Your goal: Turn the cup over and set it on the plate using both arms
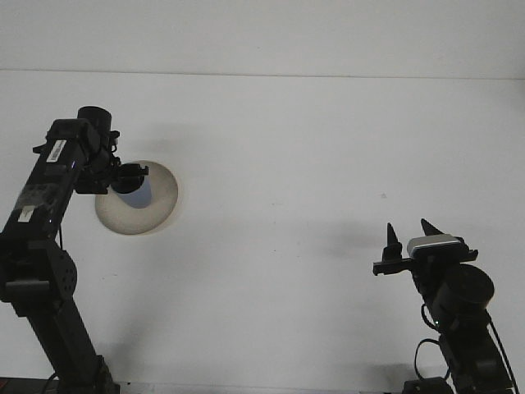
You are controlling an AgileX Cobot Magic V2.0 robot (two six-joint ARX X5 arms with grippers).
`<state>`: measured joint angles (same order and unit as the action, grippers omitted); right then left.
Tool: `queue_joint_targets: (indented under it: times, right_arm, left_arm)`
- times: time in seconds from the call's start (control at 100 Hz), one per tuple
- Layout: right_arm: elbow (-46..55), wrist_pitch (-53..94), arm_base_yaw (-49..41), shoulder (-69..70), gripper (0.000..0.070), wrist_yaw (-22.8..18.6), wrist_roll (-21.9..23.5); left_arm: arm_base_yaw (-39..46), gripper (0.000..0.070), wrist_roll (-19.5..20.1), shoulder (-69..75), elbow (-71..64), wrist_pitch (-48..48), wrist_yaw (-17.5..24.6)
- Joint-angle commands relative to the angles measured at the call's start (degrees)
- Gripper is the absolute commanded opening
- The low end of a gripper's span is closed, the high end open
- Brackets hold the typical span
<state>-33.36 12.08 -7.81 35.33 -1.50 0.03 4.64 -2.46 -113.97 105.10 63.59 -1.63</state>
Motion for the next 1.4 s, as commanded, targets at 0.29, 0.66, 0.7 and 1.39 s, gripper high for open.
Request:
queue_joint_targets:
  times: [0.29,0.66,0.7,1.39]
  right_arm:
    - [-0.61,-0.48,-0.13,0.28,0.0449,0.0,0.61]
    - [-0.61,-0.48,-0.13,0.28,0.0449,0.0,0.61]
    - [-0.61,-0.48,-0.13,0.28,0.0449,0.0,0.59]
    - [-0.61,-0.48,-0.13,0.28,0.0449,0.0,0.61]
  left_arm:
    - [0.22,0.0436,-0.2,7.67,3.85,0.61,-0.26]
    - [-1.97,0.0434,-2.01,20.76,2.97,-0.74,0.15]
    - [-2.56,0.0434,-2.36,22.56,1.86,-2.16,0.15]
    - [-8.48,0.0432,-2.27,66.18,-47.82,-37.44,0.15]
